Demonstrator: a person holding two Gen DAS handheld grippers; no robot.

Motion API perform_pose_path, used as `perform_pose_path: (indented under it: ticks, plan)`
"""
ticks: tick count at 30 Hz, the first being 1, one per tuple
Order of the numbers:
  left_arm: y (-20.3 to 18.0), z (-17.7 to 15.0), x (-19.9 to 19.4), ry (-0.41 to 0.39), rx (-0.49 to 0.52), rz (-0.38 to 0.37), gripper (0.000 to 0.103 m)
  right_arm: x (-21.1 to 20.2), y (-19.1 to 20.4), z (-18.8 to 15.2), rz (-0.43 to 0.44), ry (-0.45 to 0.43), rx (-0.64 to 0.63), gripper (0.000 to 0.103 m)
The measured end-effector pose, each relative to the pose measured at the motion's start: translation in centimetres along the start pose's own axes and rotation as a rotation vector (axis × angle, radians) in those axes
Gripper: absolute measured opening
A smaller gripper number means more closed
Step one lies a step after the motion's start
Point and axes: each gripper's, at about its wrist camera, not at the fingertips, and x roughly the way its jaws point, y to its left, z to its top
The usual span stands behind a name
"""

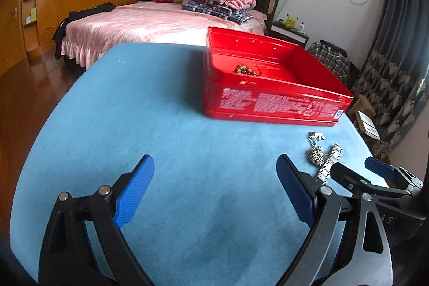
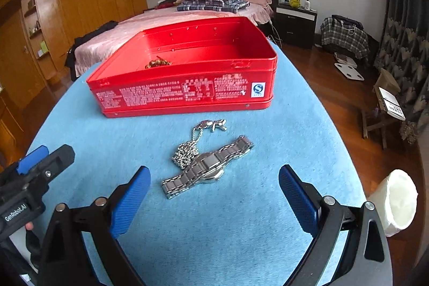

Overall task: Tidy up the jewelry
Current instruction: 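Withdraw both grippers from the tin toward the watch and chain necklace, then grasp the steel wristwatch with the right gripper while the left moves to the chain necklace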

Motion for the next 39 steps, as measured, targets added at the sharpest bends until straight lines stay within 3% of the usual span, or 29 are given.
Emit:
perform_pose_path:
  ticks: [17,28,39]
  plan:
    - [0.1,-0.5,-0.1,-0.003,0.006,0.025,0.089,2.2,1.6,-0.5,-0.091,0.063,-0.023,0.094]
    - [-0.7,-0.5,-0.4,-0.012,0.016,0.014,0.089,1.8,1.0,-0.8,-0.091,0.077,-0.017,0.094]
    - [-1.5,-0.7,0.0,0.000,0.028,0.000,0.089,0.9,-3.1,-1.0,-0.163,0.082,0.028,0.094]
